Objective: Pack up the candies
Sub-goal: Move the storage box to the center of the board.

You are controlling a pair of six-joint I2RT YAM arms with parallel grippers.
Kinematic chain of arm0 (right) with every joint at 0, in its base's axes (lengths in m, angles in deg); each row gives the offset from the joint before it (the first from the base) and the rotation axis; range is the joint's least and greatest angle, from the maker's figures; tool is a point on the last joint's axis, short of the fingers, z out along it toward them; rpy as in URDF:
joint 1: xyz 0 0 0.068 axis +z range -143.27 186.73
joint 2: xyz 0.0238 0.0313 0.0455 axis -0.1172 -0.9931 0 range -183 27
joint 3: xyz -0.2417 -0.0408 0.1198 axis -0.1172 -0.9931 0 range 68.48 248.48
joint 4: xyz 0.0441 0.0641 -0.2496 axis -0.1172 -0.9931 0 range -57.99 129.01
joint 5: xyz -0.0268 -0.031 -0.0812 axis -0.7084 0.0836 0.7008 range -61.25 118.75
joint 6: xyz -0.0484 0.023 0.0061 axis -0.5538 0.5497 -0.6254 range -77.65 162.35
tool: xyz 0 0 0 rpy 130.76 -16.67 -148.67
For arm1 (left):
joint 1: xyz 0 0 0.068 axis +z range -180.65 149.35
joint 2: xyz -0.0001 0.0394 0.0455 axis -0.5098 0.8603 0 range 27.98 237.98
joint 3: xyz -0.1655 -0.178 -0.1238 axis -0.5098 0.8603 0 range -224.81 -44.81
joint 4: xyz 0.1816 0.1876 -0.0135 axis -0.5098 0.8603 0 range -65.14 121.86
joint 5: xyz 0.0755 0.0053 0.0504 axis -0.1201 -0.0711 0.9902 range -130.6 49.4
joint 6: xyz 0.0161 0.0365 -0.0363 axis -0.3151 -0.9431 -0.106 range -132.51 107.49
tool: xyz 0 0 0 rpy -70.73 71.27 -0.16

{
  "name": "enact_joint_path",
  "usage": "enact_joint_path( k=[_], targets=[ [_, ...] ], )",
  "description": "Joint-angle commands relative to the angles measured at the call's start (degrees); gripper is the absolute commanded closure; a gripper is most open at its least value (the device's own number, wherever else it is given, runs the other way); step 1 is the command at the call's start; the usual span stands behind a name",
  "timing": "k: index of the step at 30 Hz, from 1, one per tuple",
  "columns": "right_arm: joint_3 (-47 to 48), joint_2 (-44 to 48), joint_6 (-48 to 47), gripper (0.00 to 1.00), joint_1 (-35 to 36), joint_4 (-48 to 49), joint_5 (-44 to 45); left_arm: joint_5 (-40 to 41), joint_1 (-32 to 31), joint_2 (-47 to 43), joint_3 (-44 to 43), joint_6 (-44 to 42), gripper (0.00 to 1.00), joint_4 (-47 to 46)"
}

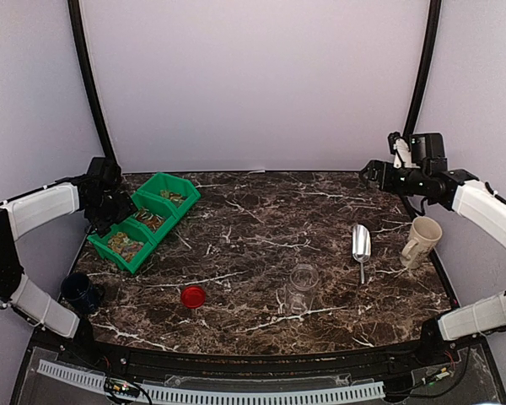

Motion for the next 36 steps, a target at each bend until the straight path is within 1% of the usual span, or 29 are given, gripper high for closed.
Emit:
enact_joint_path(
  k=[1, 6, 15, 21, 25, 28, 31, 36],
  targets=[
    [-0.57, 2.80, -0.32, 0.02, 0.43, 2.48, 0.68, 0.94, 0.04, 2.54, -2.72, 3.51, 0.12, 2.57],
    [-1.03, 3.49, -0.23, 0.02, 0.41, 3.16, -0.32, 1.85, -0.48, 6.81, -6.02, 4.23, 0.16, 2.48],
    [-1.61, 4.12, -0.40, 0.02, 0.43, 3.35, -1.43, 2.48, -1.93, 16.46, -12.16, 4.71, 0.22, 5.70],
    [-1.91, 4.54, -0.41, 0.02, 0.43, 3.61, -2.55, 4.48, -3.88, 19.13, -14.29, 4.97, 0.36, 6.37],
    [-1.99, 4.77, -0.45, 0.02, 0.43, 3.51, -2.52, 5.24, -5.45, 20.93, -16.54, 4.85, 0.39, 7.24],
    [-2.00, 4.88, -0.43, 0.02, 0.43, 3.57, -2.49, 5.56, -6.74, 22.21, -17.74, 4.72, 0.45, 7.72],
    [-2.00, 5.07, -0.41, 0.02, 0.42, 3.45, -2.45, 5.67, -7.81, 23.21, -18.31, 4.60, 0.53, 7.60],
    [-2.35, 5.09, -0.32, 0.02, 0.39, 3.89, -2.52, 5.08, -9.36, 24.40, -18.72, 3.79, 0.56, 6.57]
  ],
)
